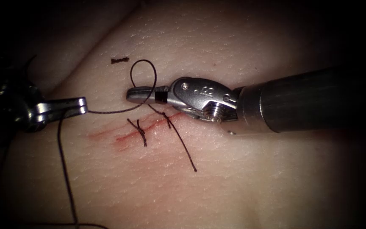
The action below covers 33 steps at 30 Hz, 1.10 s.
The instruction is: Wound Closure
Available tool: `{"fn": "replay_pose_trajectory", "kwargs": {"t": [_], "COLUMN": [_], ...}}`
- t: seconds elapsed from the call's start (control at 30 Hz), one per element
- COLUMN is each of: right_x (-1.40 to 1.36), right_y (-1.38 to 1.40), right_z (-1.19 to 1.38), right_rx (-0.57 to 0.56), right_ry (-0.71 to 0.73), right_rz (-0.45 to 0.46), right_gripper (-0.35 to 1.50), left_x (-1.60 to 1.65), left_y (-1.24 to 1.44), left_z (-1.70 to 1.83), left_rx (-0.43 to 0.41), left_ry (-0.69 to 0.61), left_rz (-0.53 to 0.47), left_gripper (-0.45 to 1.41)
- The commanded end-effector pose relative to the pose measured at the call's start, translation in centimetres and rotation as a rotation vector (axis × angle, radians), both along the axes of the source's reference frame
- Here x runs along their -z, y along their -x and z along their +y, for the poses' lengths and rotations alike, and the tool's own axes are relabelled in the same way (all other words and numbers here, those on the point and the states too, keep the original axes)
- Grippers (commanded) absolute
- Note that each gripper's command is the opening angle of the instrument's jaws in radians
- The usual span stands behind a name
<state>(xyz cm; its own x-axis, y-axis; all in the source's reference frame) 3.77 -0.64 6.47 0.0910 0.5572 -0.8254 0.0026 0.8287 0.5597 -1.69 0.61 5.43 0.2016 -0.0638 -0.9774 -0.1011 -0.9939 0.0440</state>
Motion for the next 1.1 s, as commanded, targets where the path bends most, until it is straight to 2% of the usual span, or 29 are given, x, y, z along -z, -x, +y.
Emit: {"fn": "replay_pose_trajectory", "kwargs": {"t": [0.03,0.1,0.17,0.2,0.33,0.43,0.57,0.67,0.7,0.87,1.1], "right_x": [-0.03,0.00,0.02,0.07,0.20,0.25,0.47,0.56,0.67,0.80,0.66], "right_y": [-0.10,-0.09,-0.09,-0.09,-0.13,-0.14,-0.14,-0.12,-0.06,0.14,0.10], "right_z": [0.04,0.15,0.18,0.21,0.15,0.12,0.12,0.15,0.23,0.39,0.23], "right_rx": [-0.009,-0.031,-0.037,-0.036,-0.007,0.013,0.090,0.131,0.186,0.214,0.363], "right_ry": [-0.007,-0.035,-0.036,-0.069,-0.124,-0.132,-0.179,-0.183,-0.189,-0.213,-0.151], "right_rz": [0.047,0.115,0.133,0.192,0.301,0.326,0.420,0.436,0.425,0.416,0.384], "right_gripper": [-0.35,-0.35,-0.35,-0.35,-0.35,-0.35,-0.35,-0.35,-0.35,-0.35,-0.35], "left_x": [-0.13,-0.25,-0.29,-0.46,-0.73,-0.82,-1.07,-1.14,-1.22,-1.24,-1.09], "left_y": [0.12,0.19,0.21,0.24,0.27,0.27,0.27,0.27,0.23,0.19,0.35], "left_z": [-0.09,-0.15,-0.16,-0.18,-0.13,-0.10,0.03,0.06,0.08,0.08,0.18], "left_rx": [-0.007,-0.016,-0.017,-0.019,-0.017,-0.015,-0.011,-0.010,-0.005,-0.002,0.005], "left_ry": [-0.009,-0.024,-0.026,-0.025,-0.037,-0.040,-0.045,-0.049,-0.048,-0.054,-0.069], "left_rz": [-0.004,-0.007,-0.008,-0.010,0.015,0.023,0.049,0.060,0.079,0.085,0.079], "left_gripper": [-0.45,-0.45,-0.45,-0.45,-0.45,-0.45,-0.45,-0.45,-0.45,-0.45,-0.45]}}
